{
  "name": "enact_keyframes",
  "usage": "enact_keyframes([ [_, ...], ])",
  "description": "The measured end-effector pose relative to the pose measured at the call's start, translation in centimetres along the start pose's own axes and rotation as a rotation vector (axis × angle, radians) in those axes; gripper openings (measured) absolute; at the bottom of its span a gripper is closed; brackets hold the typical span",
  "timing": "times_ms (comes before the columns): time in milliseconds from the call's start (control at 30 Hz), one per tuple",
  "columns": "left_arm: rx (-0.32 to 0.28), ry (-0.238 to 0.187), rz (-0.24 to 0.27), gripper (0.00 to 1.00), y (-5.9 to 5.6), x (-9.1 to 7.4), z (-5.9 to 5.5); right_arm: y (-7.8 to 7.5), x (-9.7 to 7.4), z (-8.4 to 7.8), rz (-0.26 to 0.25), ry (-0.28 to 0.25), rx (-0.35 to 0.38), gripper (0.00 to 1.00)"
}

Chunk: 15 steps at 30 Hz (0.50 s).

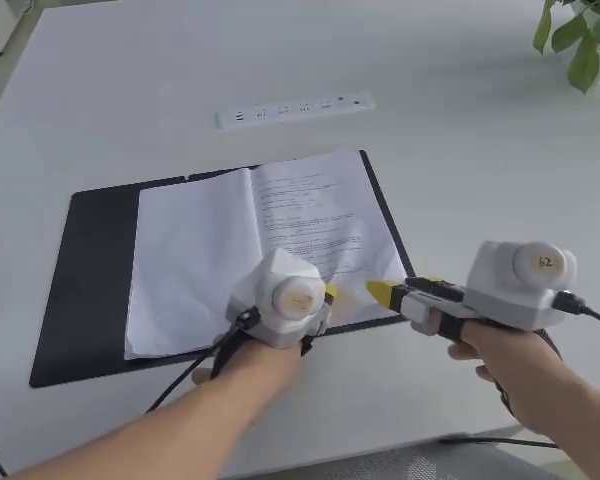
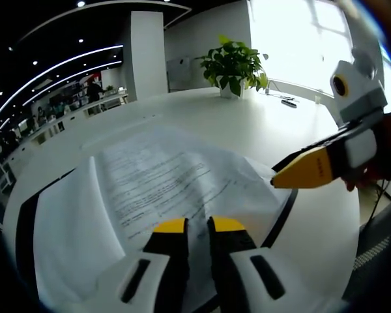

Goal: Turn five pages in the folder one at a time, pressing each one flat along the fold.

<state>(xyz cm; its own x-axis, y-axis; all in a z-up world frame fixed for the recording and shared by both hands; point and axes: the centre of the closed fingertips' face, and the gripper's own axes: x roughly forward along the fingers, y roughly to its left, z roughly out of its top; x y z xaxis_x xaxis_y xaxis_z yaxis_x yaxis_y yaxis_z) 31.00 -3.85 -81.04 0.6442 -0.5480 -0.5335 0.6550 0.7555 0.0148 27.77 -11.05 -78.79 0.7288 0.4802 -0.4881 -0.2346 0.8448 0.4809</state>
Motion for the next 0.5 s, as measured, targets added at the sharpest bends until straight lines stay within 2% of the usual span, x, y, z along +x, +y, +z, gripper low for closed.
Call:
enact_keyframes([
  [267,-0.001,-0.002,-0.001,0.11,0.0,0.0,0.0,-0.3,-0.1,0.0,-0.01,-0.003,0.028,0.23],
  [367,0.002,-0.001,-0.002,0.11,0.0,0.1,0.1,-0.8,-0.3,0.1,-0.021,-0.013,0.074,0.18],
  [467,0.002,0.0,-0.002,0.11,0.0,0.1,0.1,-1.1,-0.4,0.3,-0.019,-0.035,0.163,0.12],
  [500,0.002,0.0,-0.002,0.11,0.0,0.1,0.1,-1.2,-0.5,0.3,-0.02,-0.036,0.166,0.11],
])
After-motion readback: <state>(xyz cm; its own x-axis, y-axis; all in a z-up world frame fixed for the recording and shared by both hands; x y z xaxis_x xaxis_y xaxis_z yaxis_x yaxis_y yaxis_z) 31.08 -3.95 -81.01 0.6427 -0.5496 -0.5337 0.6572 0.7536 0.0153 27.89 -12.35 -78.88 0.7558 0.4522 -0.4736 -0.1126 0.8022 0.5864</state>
